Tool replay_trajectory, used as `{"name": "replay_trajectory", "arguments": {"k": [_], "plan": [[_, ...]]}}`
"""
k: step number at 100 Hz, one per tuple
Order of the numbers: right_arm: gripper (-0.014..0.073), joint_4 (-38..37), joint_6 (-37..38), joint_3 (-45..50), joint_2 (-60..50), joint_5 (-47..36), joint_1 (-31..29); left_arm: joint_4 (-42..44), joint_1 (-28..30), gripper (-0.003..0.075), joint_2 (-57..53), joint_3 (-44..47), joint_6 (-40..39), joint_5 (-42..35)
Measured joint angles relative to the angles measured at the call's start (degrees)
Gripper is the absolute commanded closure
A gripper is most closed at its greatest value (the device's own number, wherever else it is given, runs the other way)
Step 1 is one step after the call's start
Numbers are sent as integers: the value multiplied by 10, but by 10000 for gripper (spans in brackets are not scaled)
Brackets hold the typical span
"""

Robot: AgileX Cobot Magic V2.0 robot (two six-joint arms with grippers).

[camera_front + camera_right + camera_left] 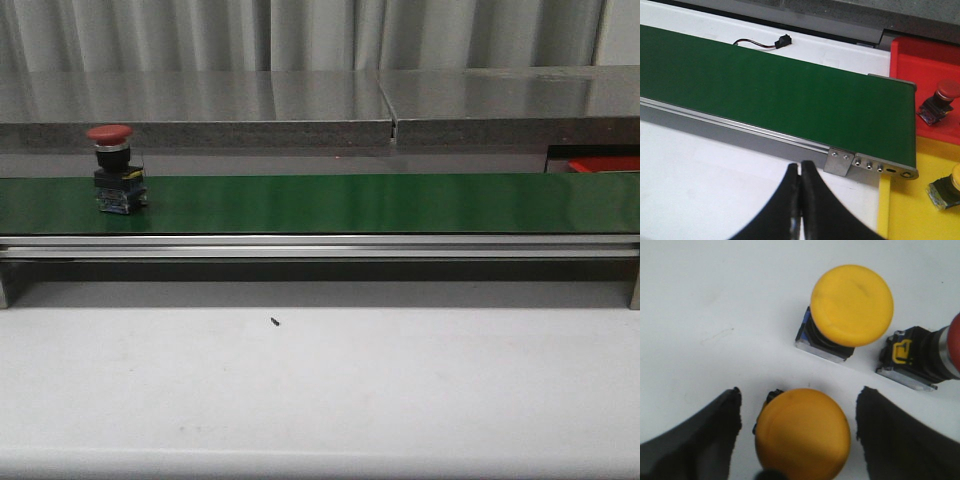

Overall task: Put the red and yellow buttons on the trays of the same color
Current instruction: 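Close the left gripper on the yellow push-button and lift it, then place the yellow button on the belt behind the red one, release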

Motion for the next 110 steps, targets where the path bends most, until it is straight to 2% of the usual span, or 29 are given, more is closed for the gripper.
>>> {"name": "replay_trajectory", "arguments": {"k": [18, 32, 56, 73, 90, 110], "plan": [[710, 0, 0, 0, 0, 0, 0, 0, 0, 648, 1, 0, -1, -3], [710, 0, 0, 0, 0, 0, 0, 2, 0, 736, -6, 0, -1, 4], [710, 0, 0, 0, 0, 0, 0, -45, -2, 739, -86, 0, 0, 60], [710, 0, 0, 0, 0, 0, 0, -60, -26, 739, -168, 18, 2, 97], [710, 0, 0, 0, 0, 0, 0, -64, -71, 739, -260, 98, 2, 98], [710, 0, 0, 0, 0, 0, 0, -66, -125, 739, -341, 212, 8, 51]]}}
